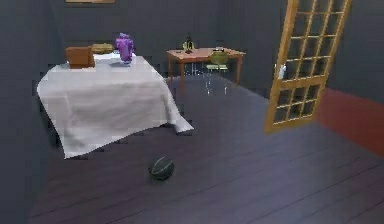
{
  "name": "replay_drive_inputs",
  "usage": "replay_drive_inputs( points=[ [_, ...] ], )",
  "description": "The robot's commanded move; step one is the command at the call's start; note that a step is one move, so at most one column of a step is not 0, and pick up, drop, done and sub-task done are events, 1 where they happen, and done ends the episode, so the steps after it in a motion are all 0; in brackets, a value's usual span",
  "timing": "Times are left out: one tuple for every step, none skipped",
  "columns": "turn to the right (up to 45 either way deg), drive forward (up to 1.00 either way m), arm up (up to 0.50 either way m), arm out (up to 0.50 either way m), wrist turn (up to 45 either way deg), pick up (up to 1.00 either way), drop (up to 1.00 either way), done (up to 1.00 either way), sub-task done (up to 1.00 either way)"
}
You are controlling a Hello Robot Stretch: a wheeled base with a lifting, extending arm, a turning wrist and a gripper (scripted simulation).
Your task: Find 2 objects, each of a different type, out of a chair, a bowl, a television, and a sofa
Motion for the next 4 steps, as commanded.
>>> replay_drive_inputs(
  points=[
    [3.0, 0.00, 0.00, 0.00, 0.0, 0.00, 0.00, 0.00, 0.00],
    [0.0, 1.00, 0.00, 0.00, 0.0, 0.00, 0.00, 0.00, 0.00],
    [0.0, 1.00, 0.00, 0.00, 0.0, 0.00, 0.00, 0.00, 0.00],
    [12.0, 0.00, 0.00, 0.00, 0.0, 0.00, 0.00, 0.00, 0.00]
  ],
)
